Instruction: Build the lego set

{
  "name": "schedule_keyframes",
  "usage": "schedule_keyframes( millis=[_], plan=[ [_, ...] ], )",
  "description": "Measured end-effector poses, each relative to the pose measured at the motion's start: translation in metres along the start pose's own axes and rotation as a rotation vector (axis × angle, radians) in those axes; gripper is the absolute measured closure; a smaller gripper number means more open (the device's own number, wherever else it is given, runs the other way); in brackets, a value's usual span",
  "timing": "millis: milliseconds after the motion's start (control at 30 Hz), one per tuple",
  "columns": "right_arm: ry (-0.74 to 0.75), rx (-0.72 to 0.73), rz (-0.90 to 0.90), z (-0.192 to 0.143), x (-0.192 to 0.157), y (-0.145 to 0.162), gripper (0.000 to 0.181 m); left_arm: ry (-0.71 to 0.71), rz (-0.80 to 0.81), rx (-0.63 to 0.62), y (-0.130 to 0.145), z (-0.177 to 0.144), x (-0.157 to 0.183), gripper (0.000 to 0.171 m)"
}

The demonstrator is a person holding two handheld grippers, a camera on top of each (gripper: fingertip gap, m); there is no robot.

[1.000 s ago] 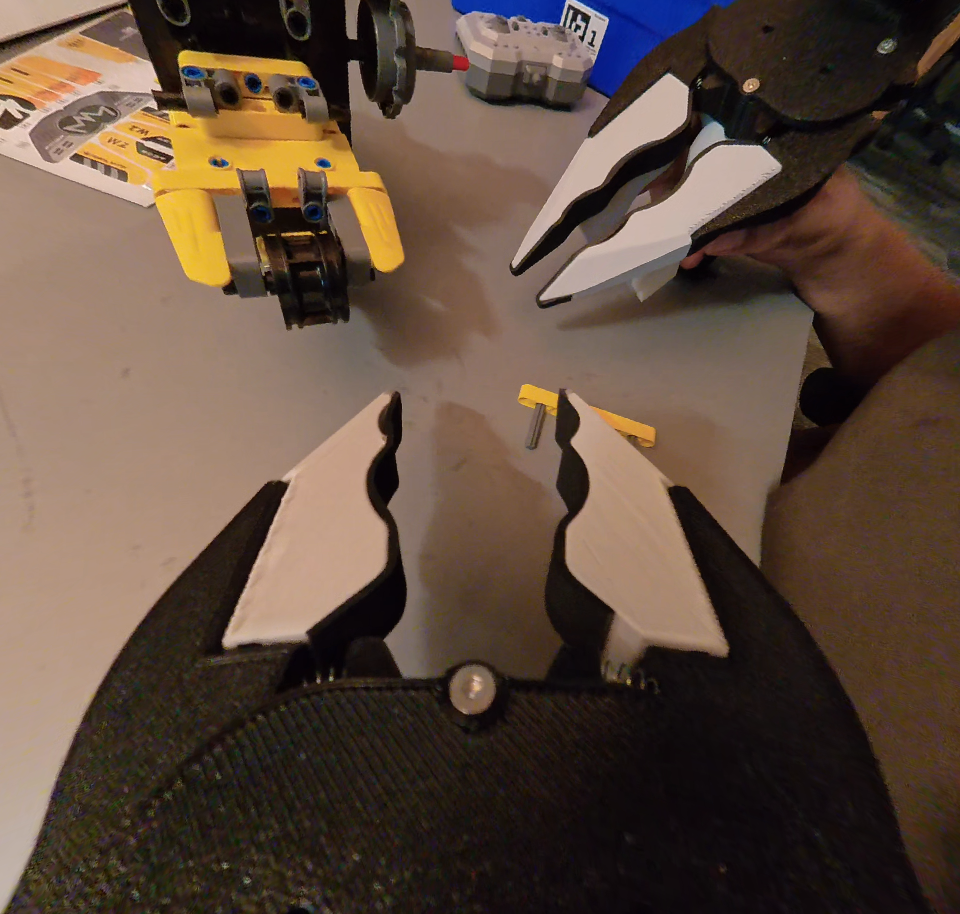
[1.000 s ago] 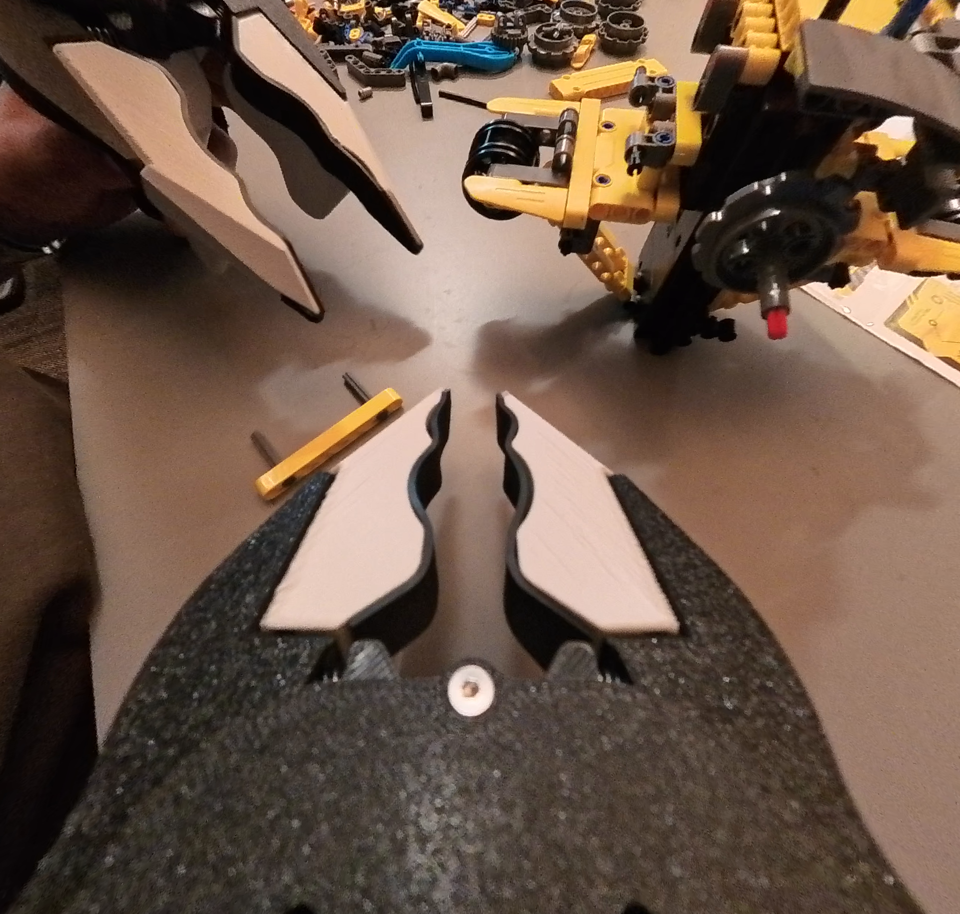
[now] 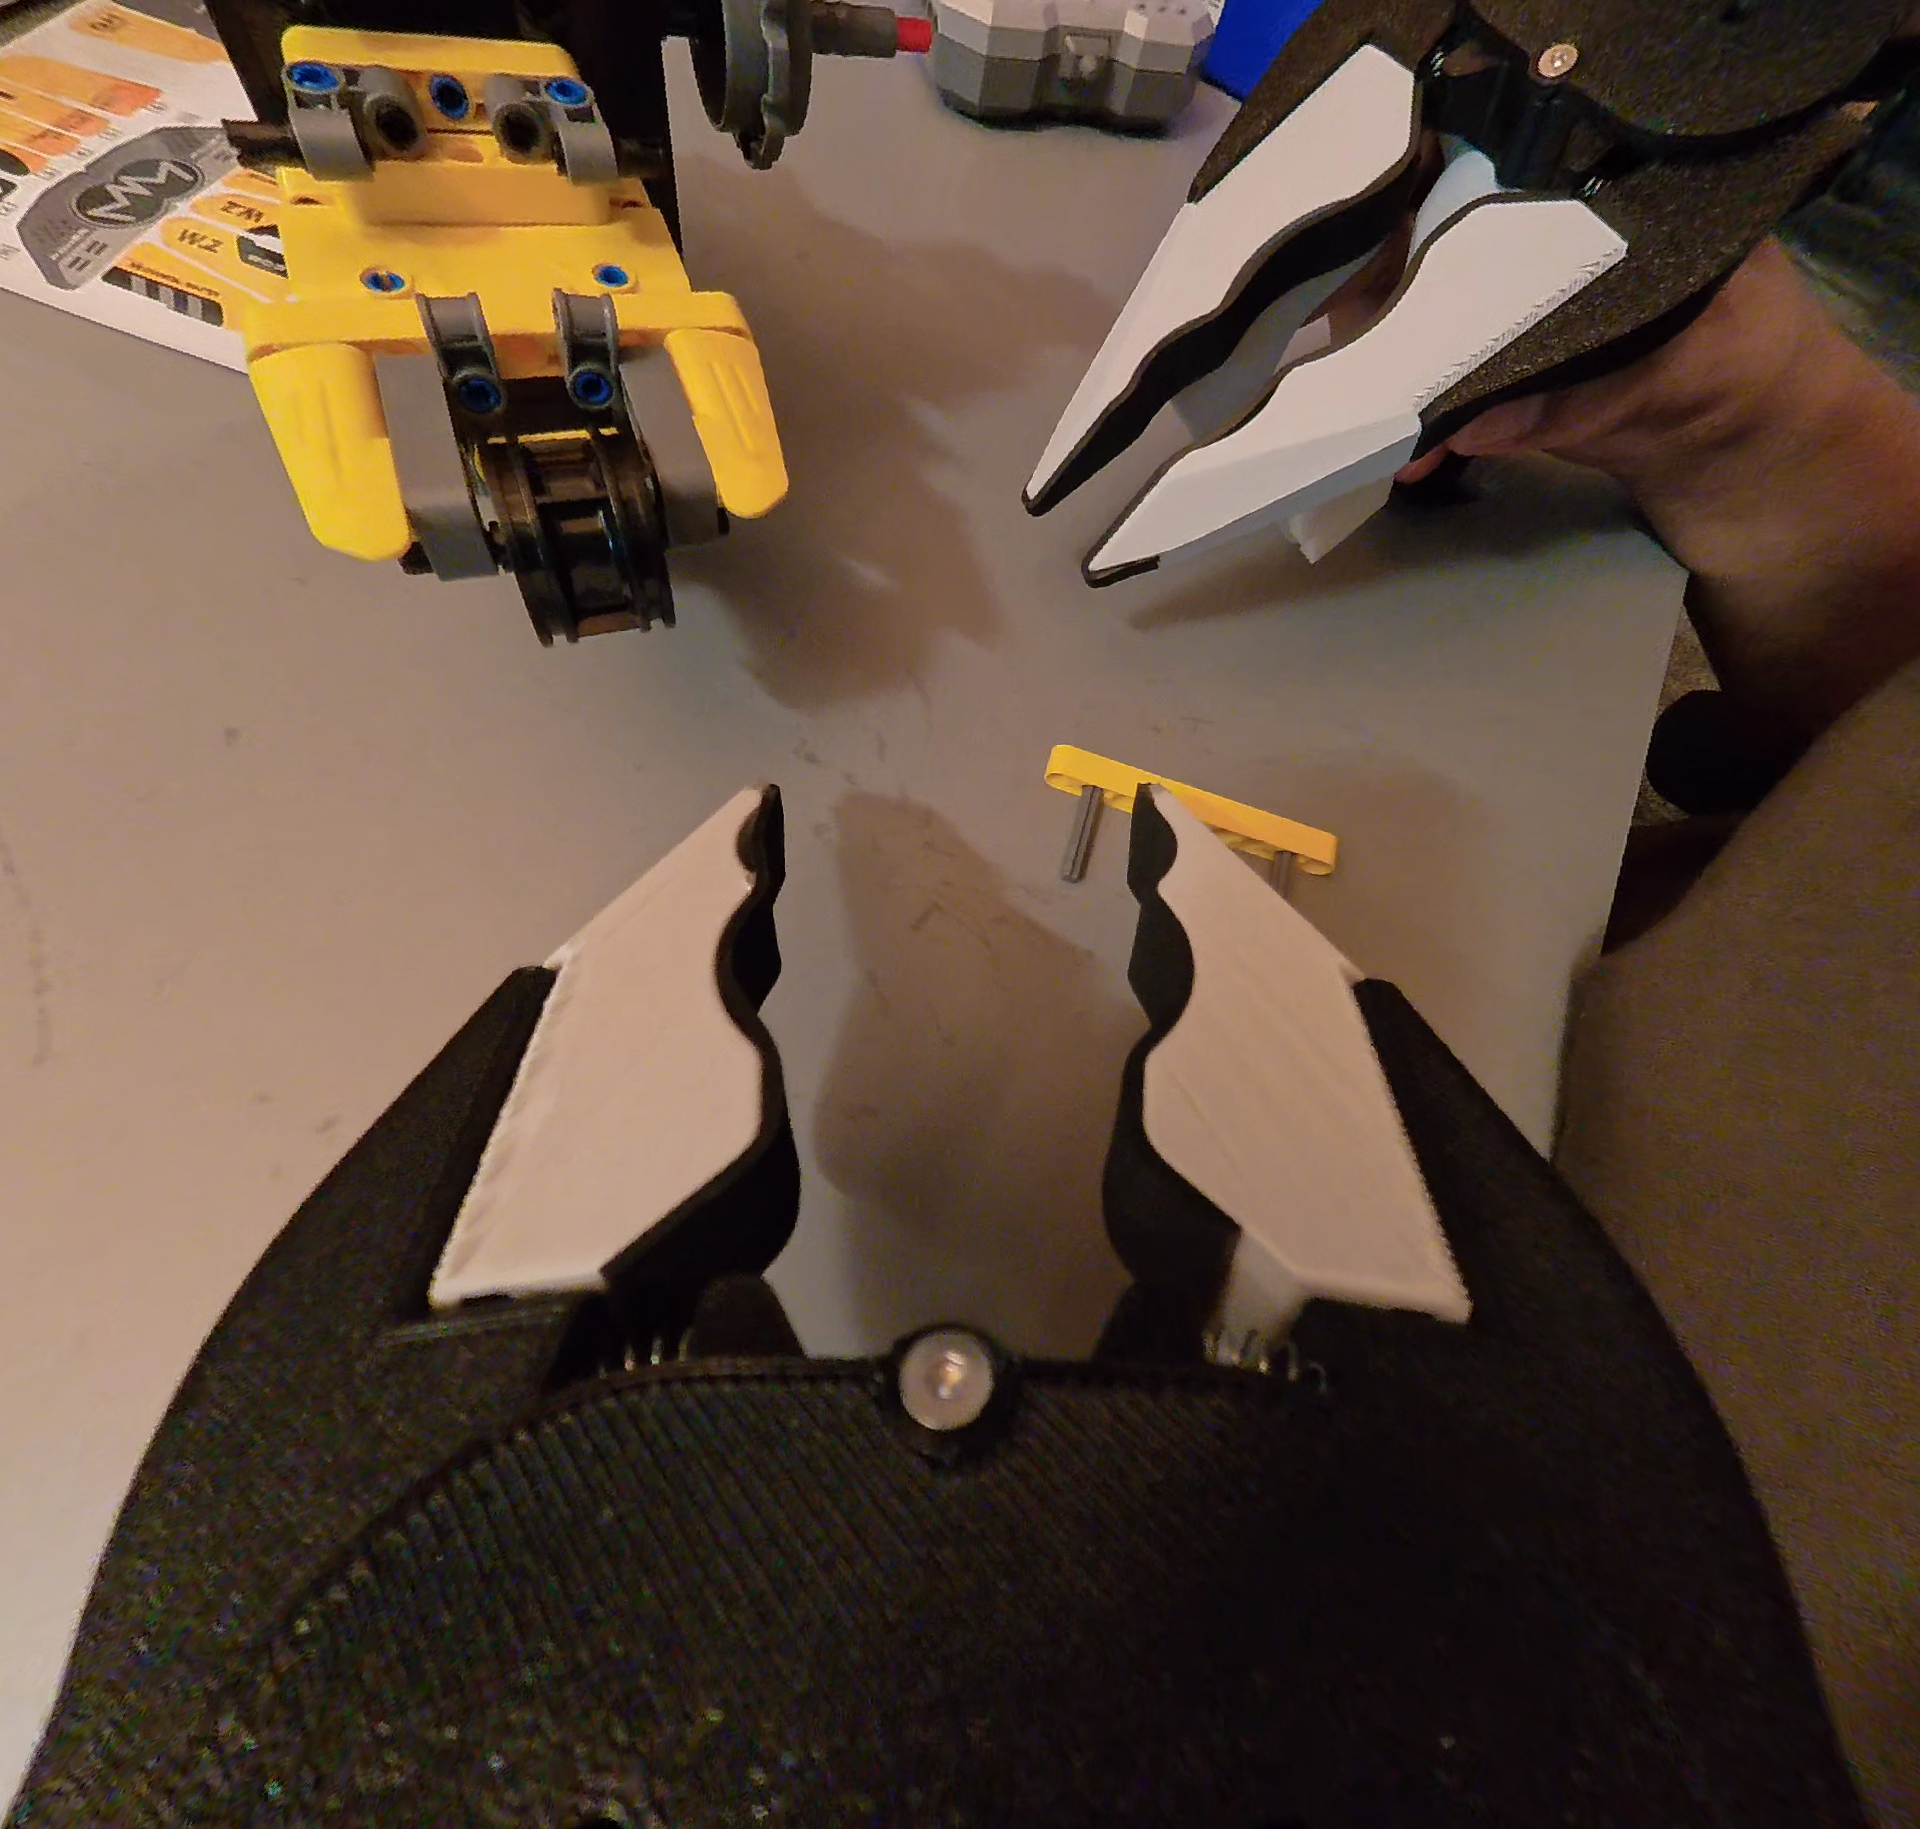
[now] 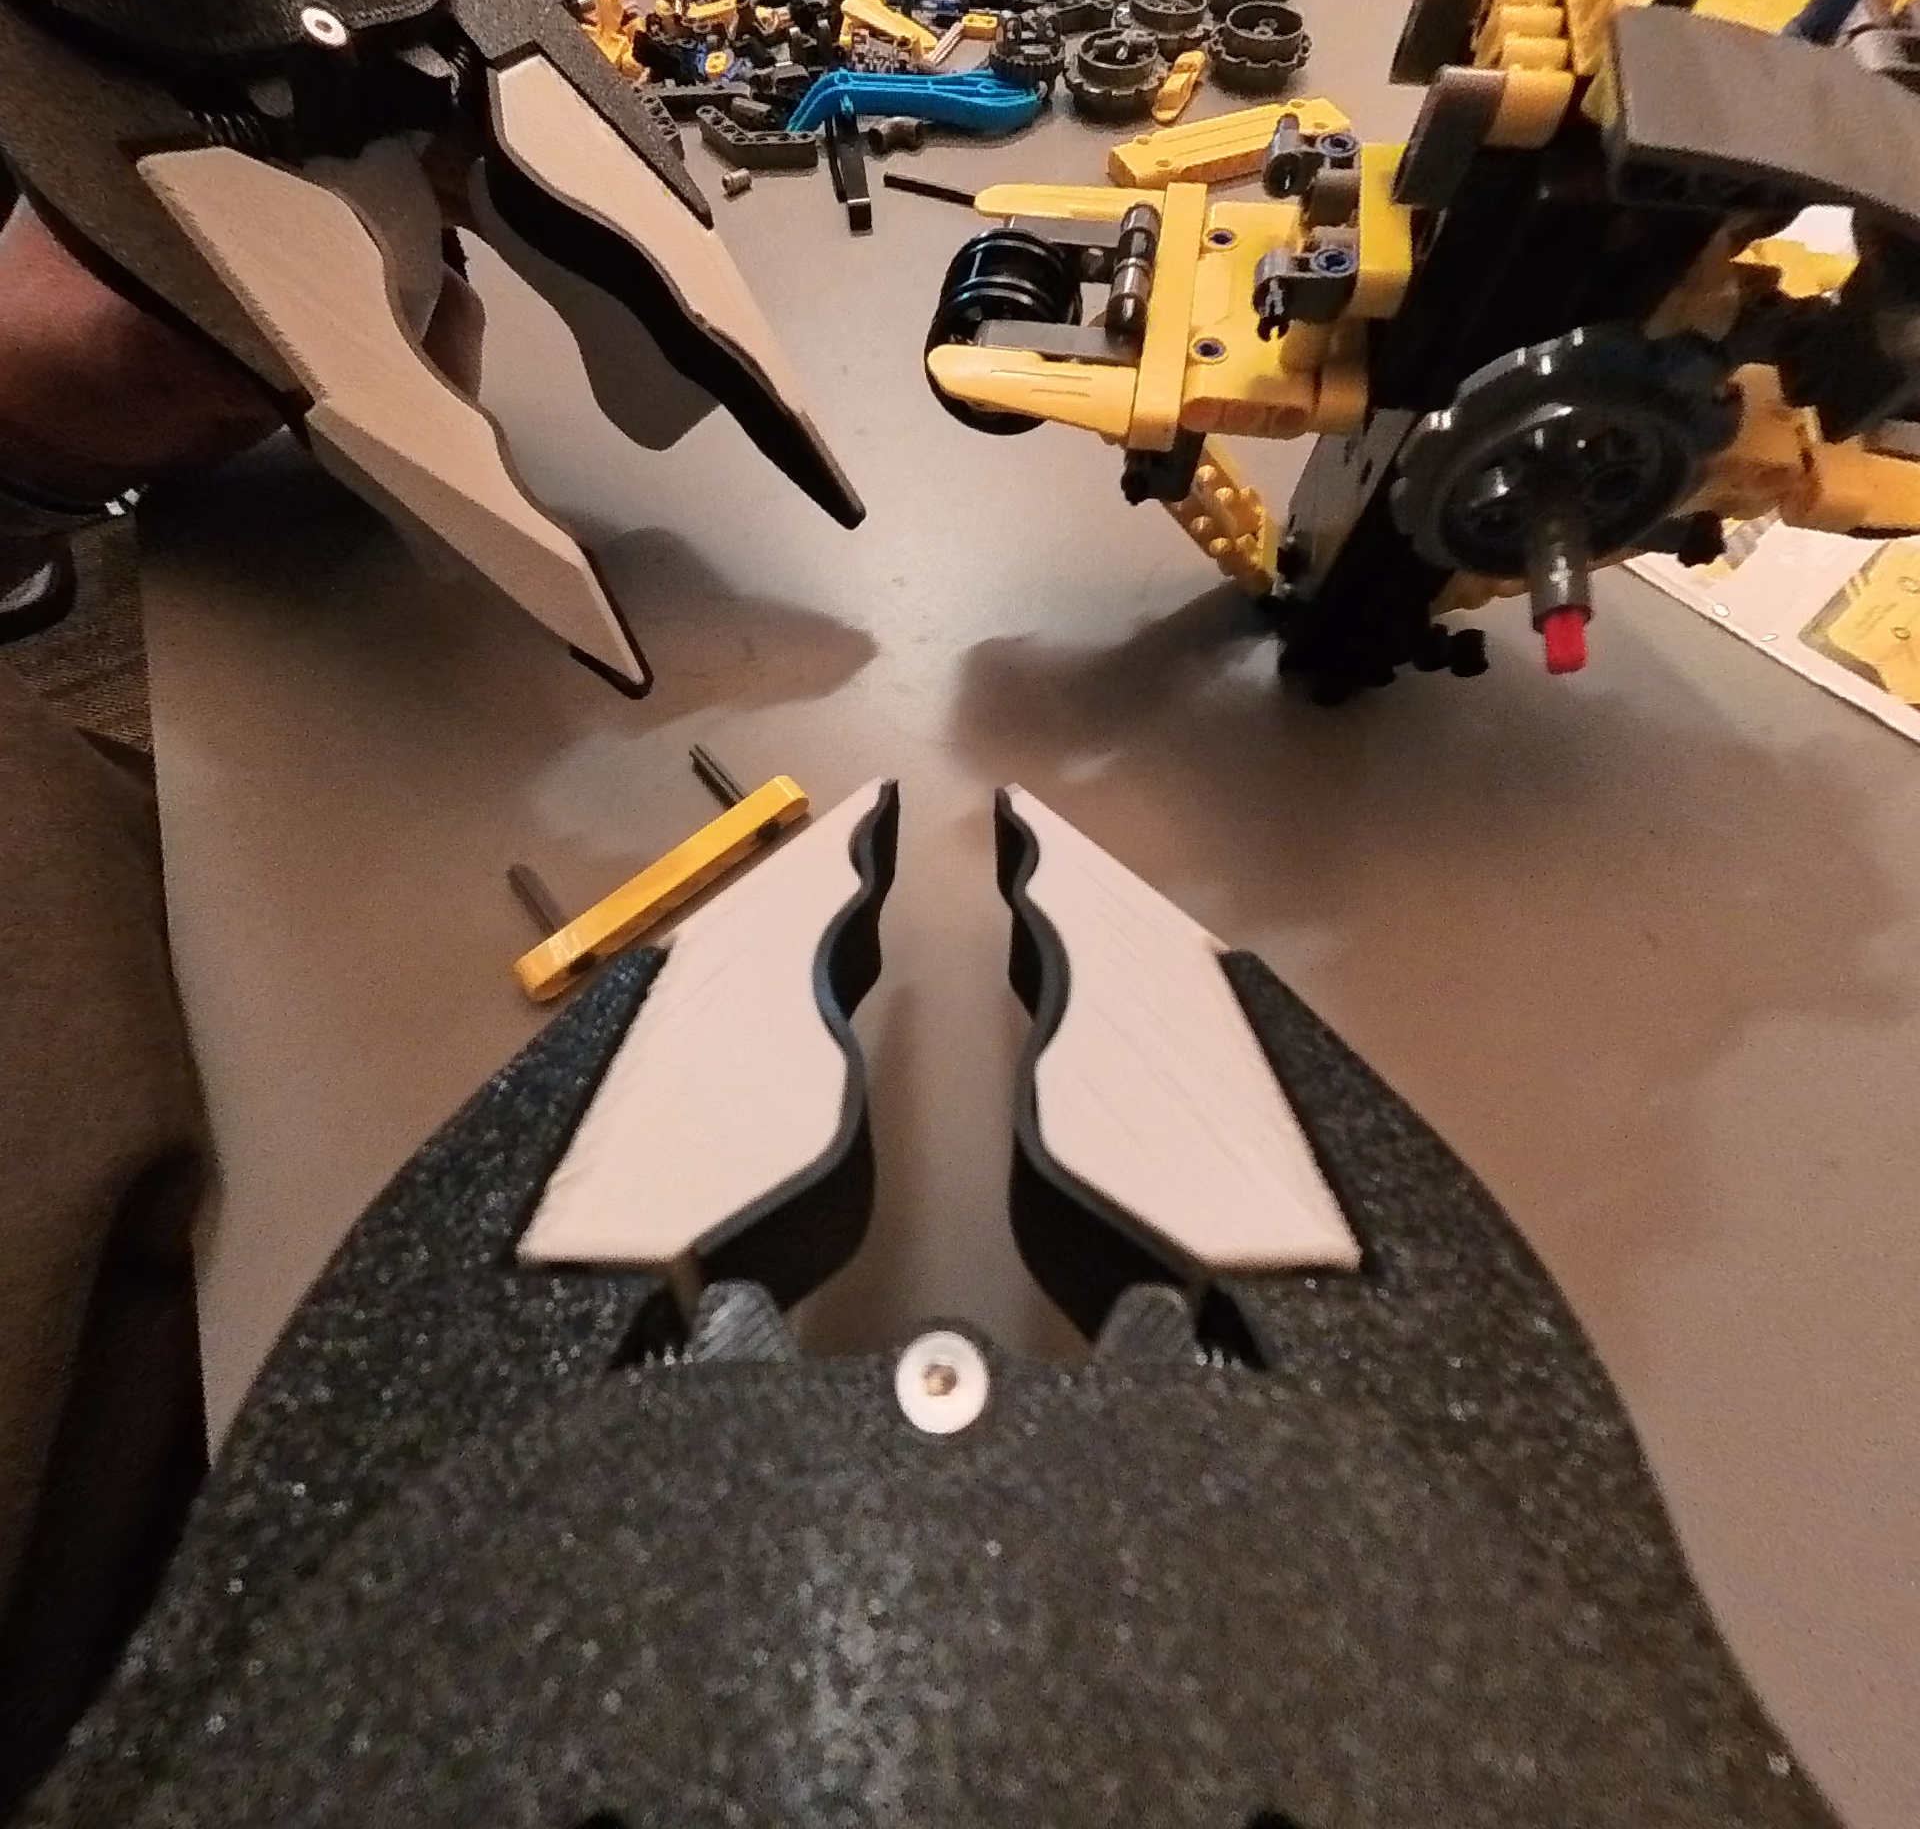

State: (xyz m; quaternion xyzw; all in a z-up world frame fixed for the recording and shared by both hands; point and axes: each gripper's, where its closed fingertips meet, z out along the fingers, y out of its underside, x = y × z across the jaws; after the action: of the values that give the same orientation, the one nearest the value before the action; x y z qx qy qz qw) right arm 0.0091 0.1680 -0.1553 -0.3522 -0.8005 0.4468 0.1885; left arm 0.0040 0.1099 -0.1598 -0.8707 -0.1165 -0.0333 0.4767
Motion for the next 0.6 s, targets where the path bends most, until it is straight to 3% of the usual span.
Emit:
schedule_keyframes(
  millis=[600],
  plan=[
    [0.002, 0.002, -0.005, 0.0, 0.0, -0.0001, 0.164, -0.005, 0.006, -0.009, 0.0014, 0.0009, 0.0, 0.106]
  ],
)
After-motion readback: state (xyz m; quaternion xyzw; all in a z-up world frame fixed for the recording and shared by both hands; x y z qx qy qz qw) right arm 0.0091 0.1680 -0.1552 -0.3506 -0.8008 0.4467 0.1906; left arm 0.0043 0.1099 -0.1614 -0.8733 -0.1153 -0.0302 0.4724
